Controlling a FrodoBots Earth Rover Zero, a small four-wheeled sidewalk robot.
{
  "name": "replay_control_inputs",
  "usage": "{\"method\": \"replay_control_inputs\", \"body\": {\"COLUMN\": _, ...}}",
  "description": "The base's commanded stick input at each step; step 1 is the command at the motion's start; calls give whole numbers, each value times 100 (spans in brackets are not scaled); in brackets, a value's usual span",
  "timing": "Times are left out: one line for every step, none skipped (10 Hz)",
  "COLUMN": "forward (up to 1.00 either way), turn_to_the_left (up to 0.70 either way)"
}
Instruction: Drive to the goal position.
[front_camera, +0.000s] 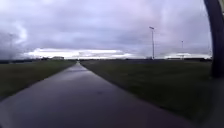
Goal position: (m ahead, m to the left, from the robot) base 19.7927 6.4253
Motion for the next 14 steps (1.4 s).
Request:
{"method": "replay_control_inputs", "body": {"forward": 70, "turn_to_the_left": 27}}
{"method": "replay_control_inputs", "body": {"forward": 70, "turn_to_the_left": 27}}
{"method": "replay_control_inputs", "body": {"forward": 70, "turn_to_the_left": 27}}
{"method": "replay_control_inputs", "body": {"forward": 70, "turn_to_the_left": 27}}
{"method": "replay_control_inputs", "body": {"forward": 70, "turn_to_the_left": 27}}
{"method": "replay_control_inputs", "body": {"forward": 70, "turn_to_the_left": 27}}
{"method": "replay_control_inputs", "body": {"forward": 70, "turn_to_the_left": 27}}
{"method": "replay_control_inputs", "body": {"forward": 48, "turn_to_the_left": 33}}
{"method": "replay_control_inputs", "body": {"forward": 0, "turn_to_the_left": 45}}
{"method": "replay_control_inputs", "body": {"forward": 0, "turn_to_the_left": 45}}
{"method": "replay_control_inputs", "body": {"forward": 0, "turn_to_the_left": 45}}
{"method": "replay_control_inputs", "body": {"forward": 0, "turn_to_the_left": 45}}
{"method": "replay_control_inputs", "body": {"forward": 0, "turn_to_the_left": 45}}
{"method": "replay_control_inputs", "body": {"forward": 0, "turn_to_the_left": 45}}
